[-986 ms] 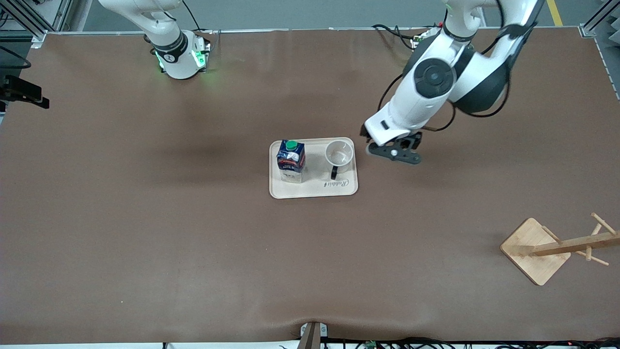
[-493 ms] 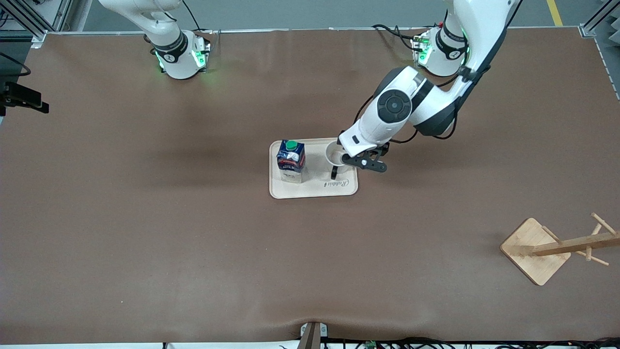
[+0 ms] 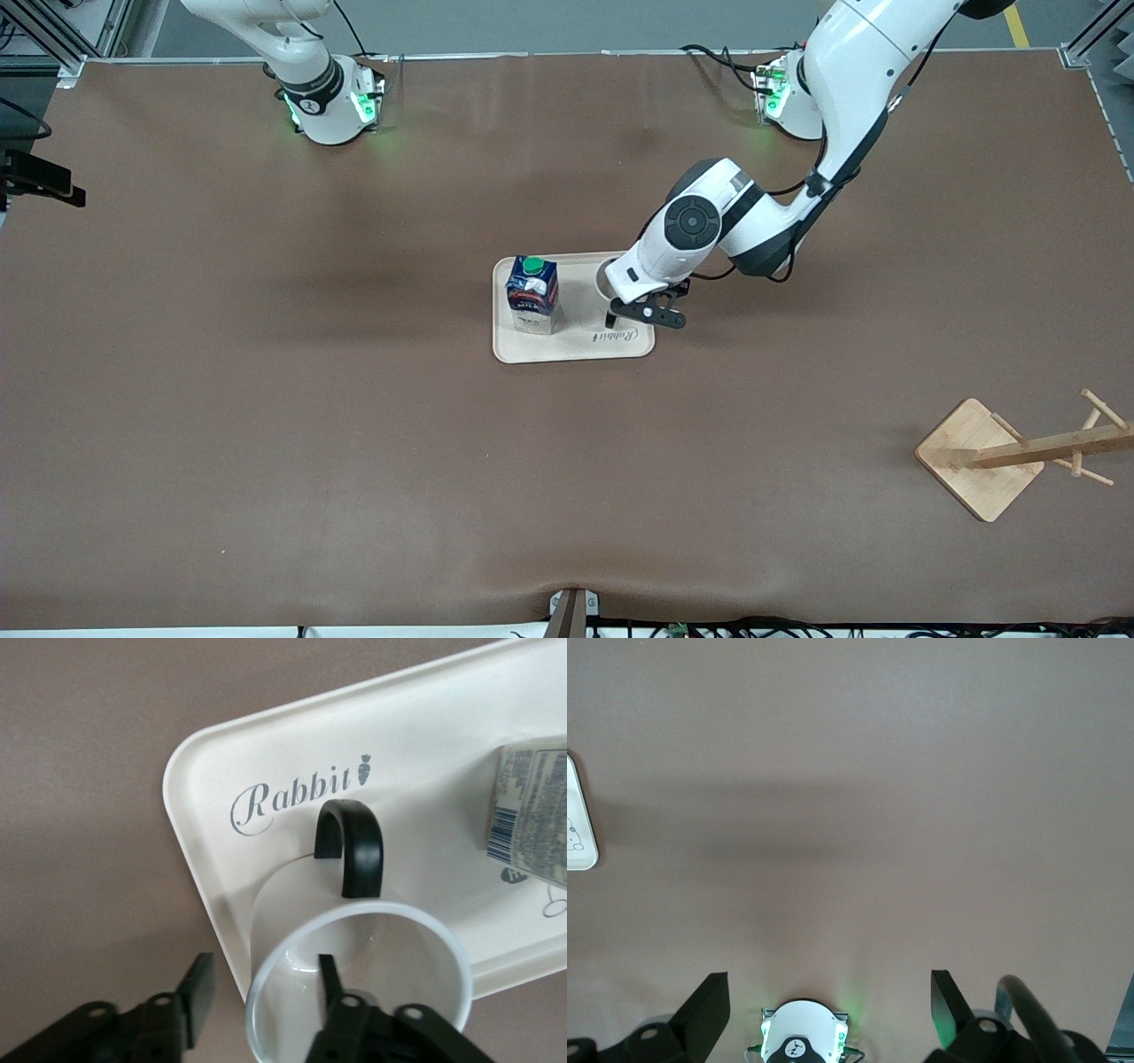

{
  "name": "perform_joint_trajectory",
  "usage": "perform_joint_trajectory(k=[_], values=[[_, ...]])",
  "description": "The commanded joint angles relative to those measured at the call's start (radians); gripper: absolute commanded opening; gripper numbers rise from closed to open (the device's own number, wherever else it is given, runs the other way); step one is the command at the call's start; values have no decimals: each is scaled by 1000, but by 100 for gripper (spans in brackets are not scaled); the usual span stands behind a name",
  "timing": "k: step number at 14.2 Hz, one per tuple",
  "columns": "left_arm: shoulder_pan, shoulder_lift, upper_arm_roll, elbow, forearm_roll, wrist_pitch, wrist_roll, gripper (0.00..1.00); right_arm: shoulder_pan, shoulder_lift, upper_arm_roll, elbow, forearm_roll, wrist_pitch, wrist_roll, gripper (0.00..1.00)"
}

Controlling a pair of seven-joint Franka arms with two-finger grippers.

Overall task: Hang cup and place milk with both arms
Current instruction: 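Lower the left gripper and grasp the white mug by its rim, then lift the mug and carry it toward the wooden stand while the right gripper reaches out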

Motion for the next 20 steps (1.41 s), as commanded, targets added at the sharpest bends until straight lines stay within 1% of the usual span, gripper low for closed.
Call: perform_joint_trajectory(k=[1,4,5,7,9,10,11,14,16,18,20], values=[[-4,17,-3,14,27,7,-32,0,-20,11,11,22,11,-12,-8,100],[-2,5,0,17,40,5,-52,0,-23,22,11,22,14,-12,-8,100],[15,-11,0,25,41,-6,-49,0,-25,28,11,22,13,-7,-8,100],[22,-72,2,52,40,-36,-49,0,-25,47,11,23,13,-1,-8,100],[48,-129,2,121,41,-174,-37,0,-16,65,12,28,13,20,-6,100],[76,-158,0,149,41,-241,-27,0,-13,70,14,31,13,39,-8,100],[105,-197,-3,157,41,-275,-21,0,-11,73,17,33,13,63,-8,100],[208,-311,-3,160,41,-315,78,0,-7,76,18,33,34,117,-6,100],[274,-372,-1,170,40,-380,193,0,-2,112,18,31,37,171,-9,100],[341,-409,-3,209,35,-462,290,0,1,151,17,31,36,189,-14,100],[404,-413,0,268,37,-553,408,0,1,154,17,31,34,182,-15,100]])
